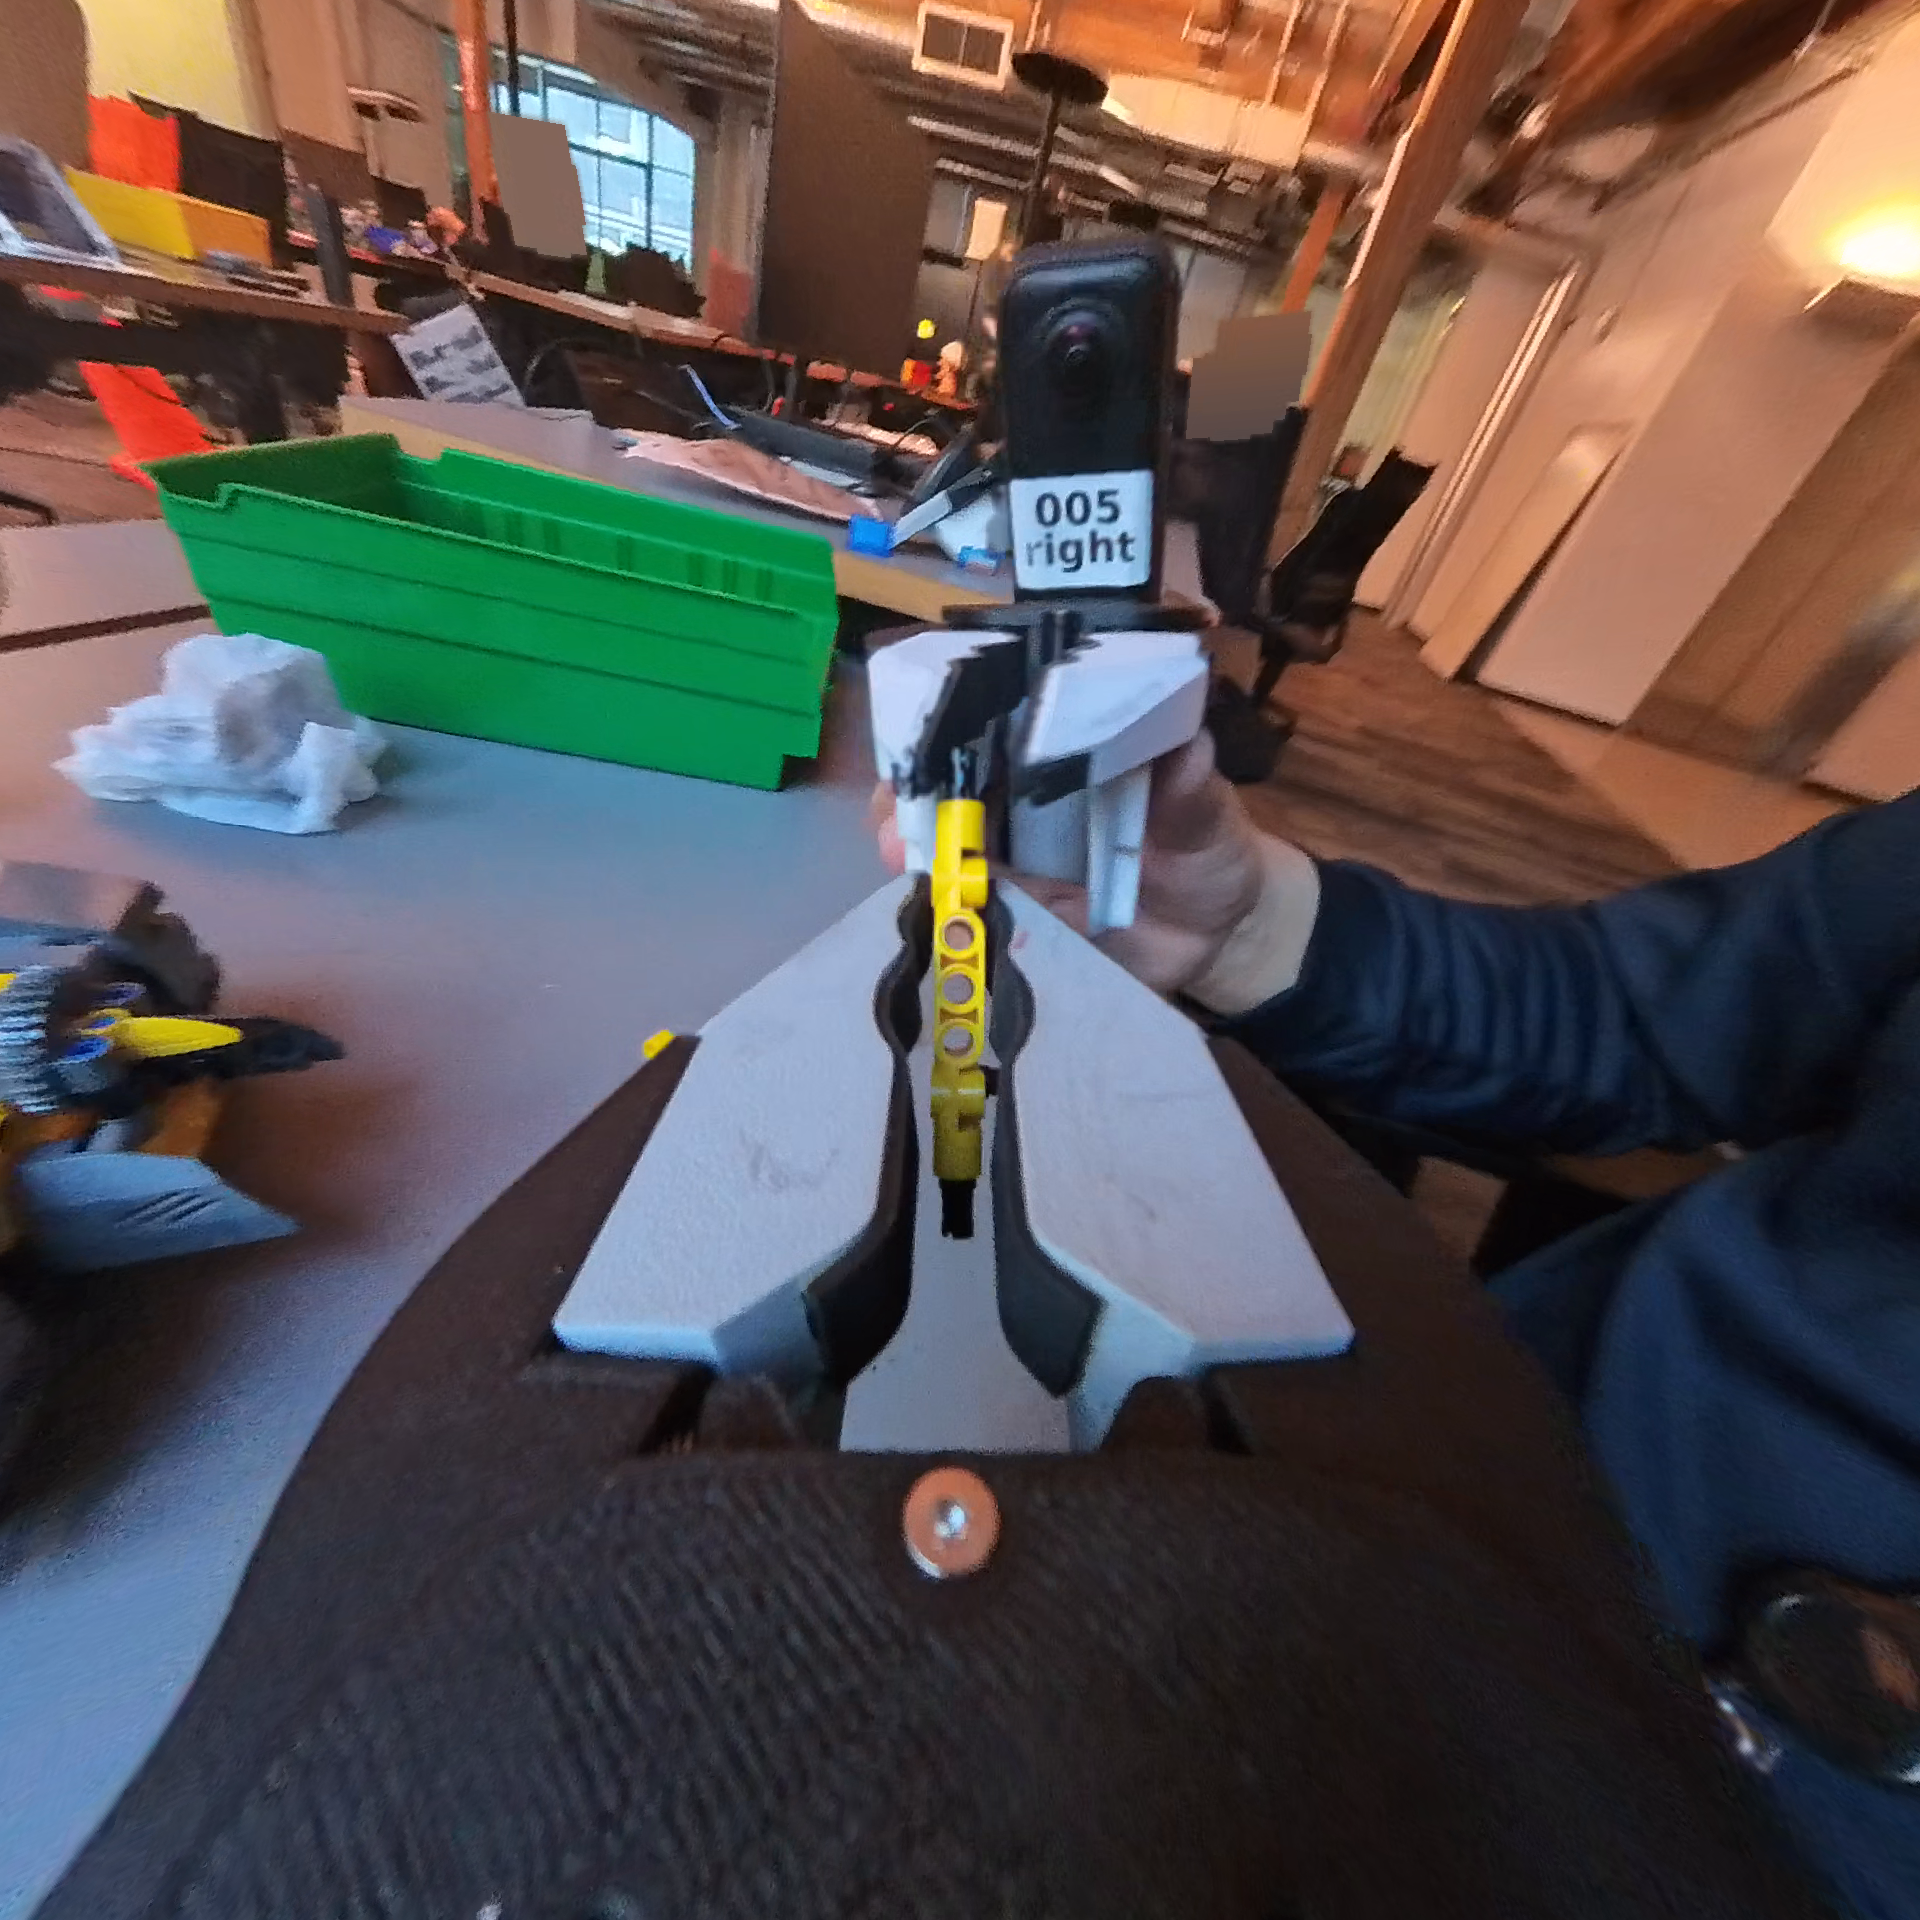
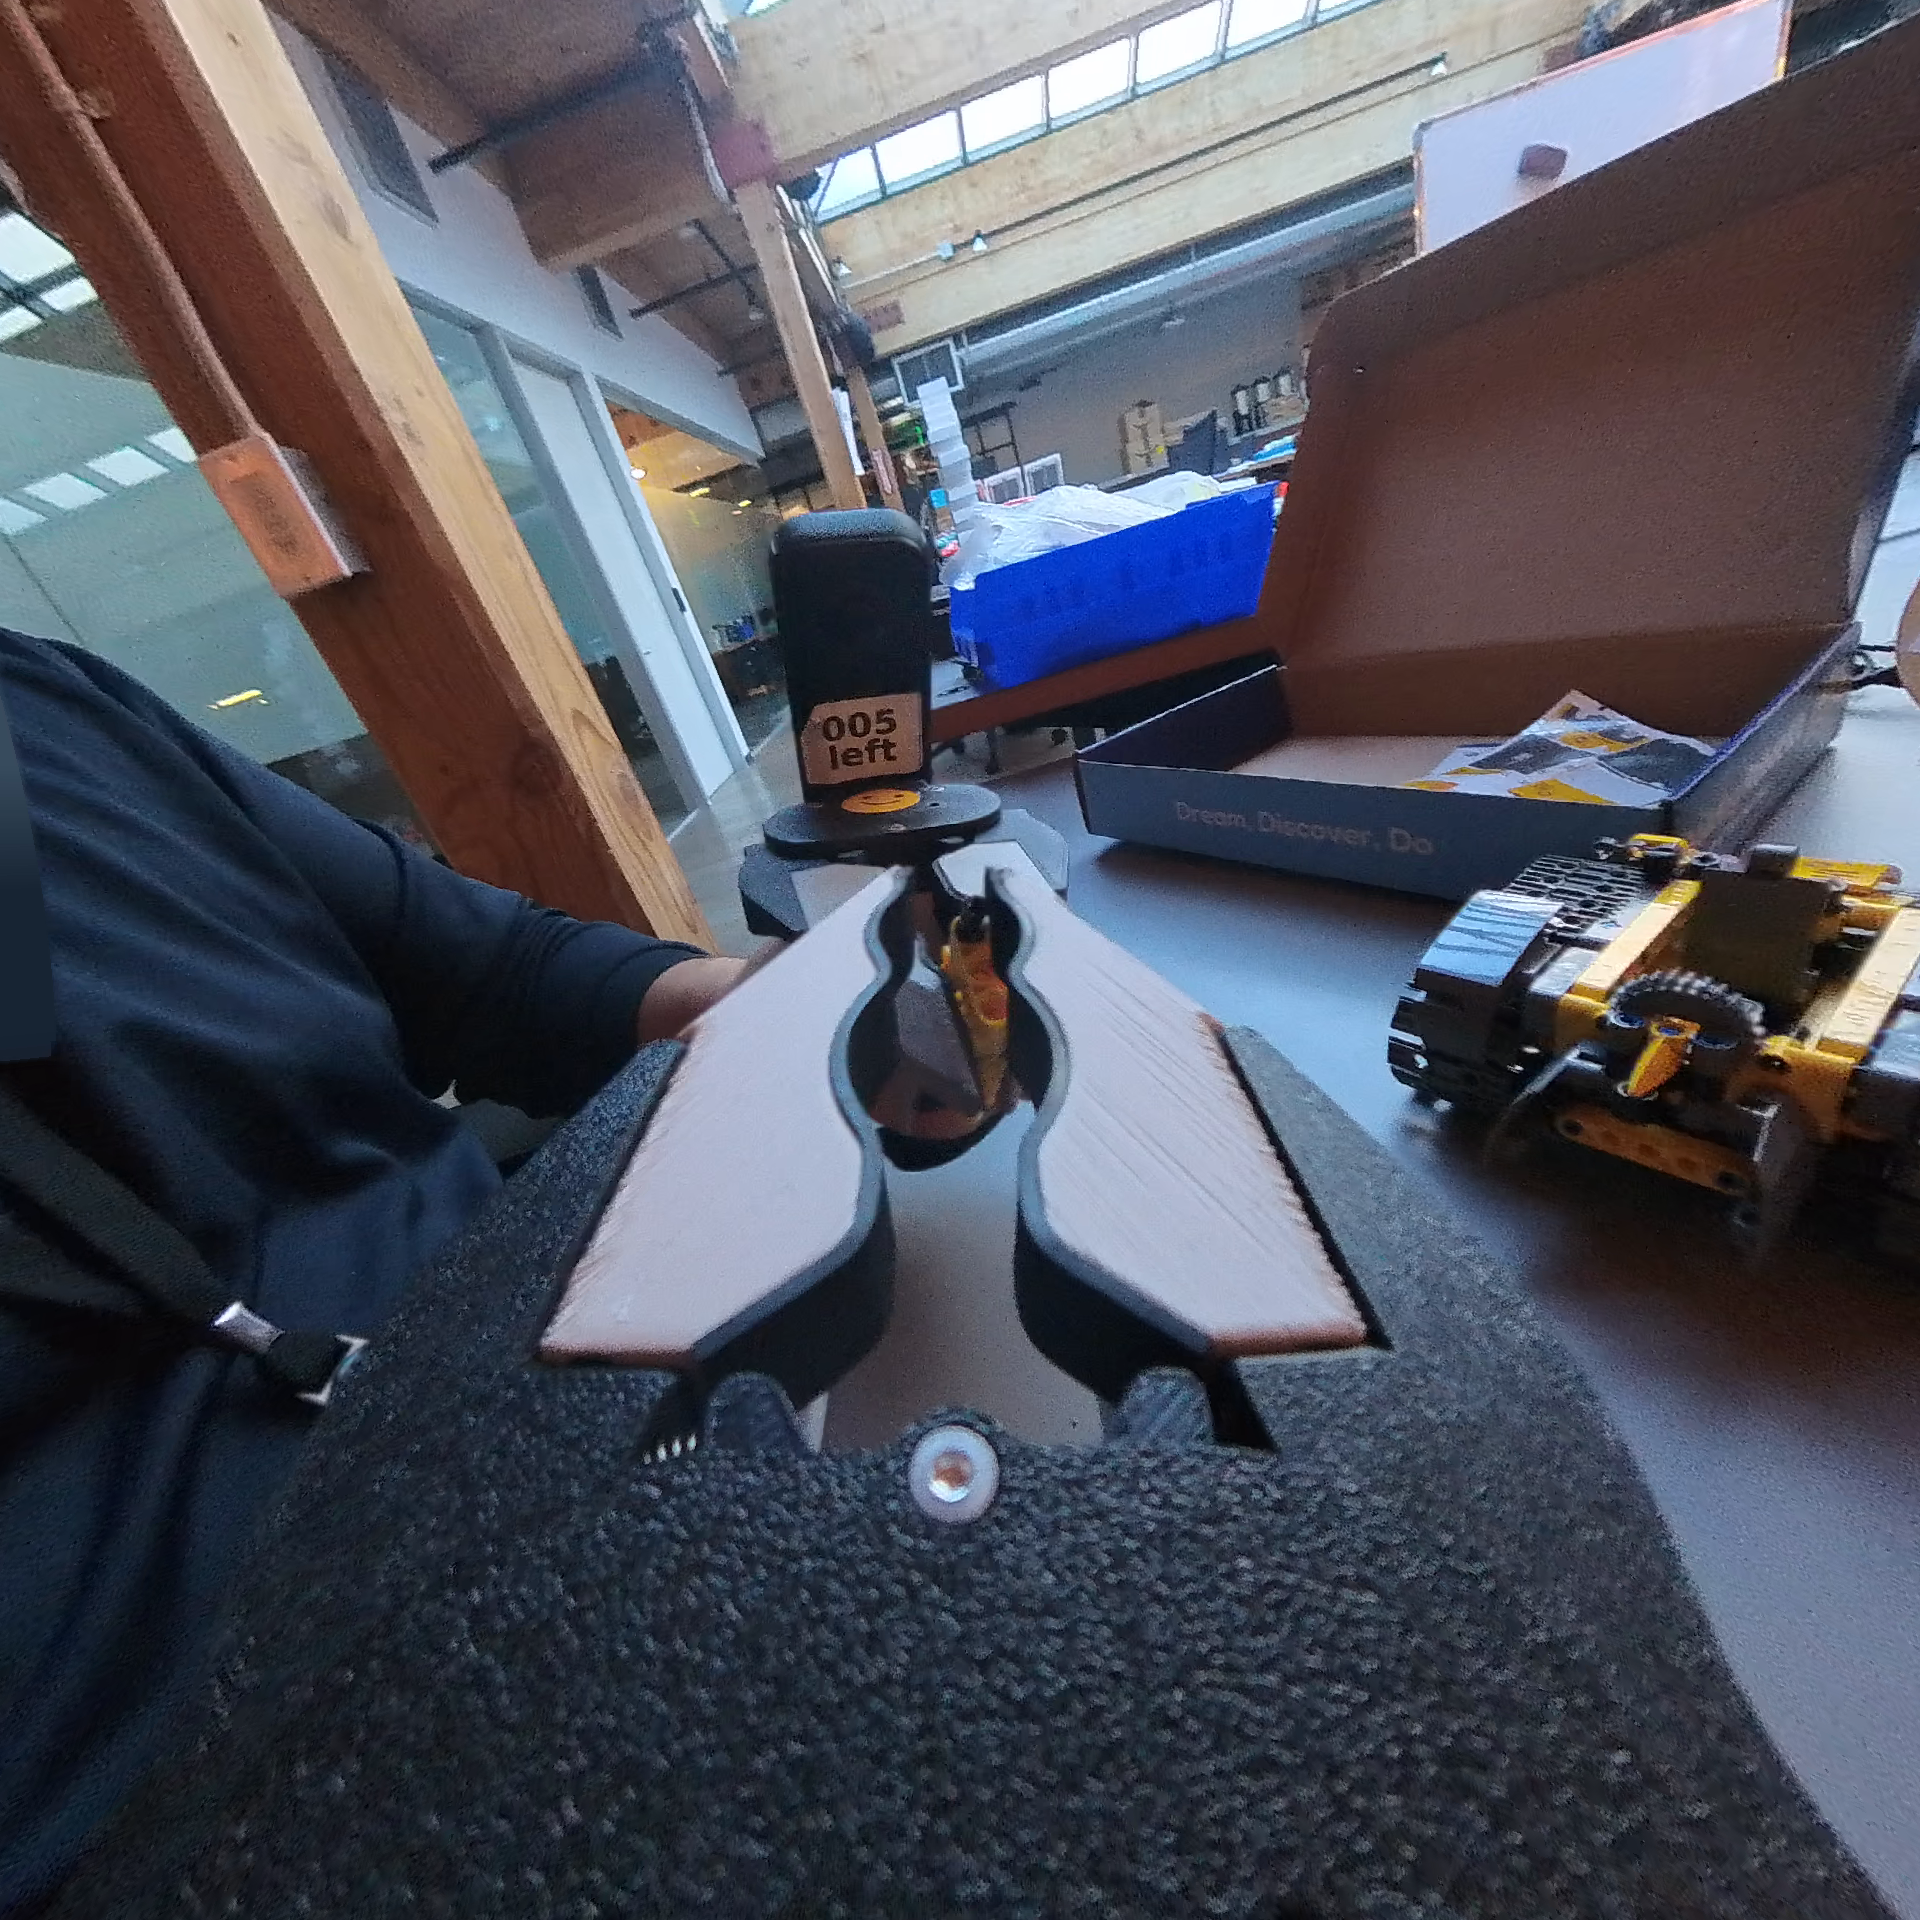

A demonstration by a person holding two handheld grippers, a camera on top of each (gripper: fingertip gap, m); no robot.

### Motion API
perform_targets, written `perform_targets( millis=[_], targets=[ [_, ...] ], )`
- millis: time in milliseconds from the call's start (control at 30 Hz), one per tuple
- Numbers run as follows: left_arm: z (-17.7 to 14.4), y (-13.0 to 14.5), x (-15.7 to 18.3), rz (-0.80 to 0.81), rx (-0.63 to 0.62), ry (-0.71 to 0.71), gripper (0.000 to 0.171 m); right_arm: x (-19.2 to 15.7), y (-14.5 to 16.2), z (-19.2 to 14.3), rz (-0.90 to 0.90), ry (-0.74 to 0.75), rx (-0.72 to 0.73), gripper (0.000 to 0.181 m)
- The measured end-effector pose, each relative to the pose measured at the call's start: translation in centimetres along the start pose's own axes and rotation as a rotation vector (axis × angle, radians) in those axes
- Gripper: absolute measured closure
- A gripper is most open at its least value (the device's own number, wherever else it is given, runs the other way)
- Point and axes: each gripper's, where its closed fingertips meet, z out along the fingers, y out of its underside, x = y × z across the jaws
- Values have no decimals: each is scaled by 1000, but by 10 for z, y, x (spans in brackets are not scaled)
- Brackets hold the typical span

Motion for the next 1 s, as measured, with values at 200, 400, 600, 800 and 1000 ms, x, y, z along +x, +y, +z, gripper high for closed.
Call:
perform_targets(
  millis=[200,400,600,800,1000],
  targets=[
    [2,-3,8,-69,36,67,166,-3,4,8,45,-27,39,179],
    [3,2,5,-123,43,55,166,3,11,11,32,23,5,180],
    [-1,1,-5,-107,86,-51,166,11,2,9,49,127,78,181],
    [-10,-24,-10,-33,157,-151,165,18,-28,9,281,127,355,181],
    [-8,-6,12,48,111,-134,166,51,-111,-84,401,81,824,181]
  ],
)
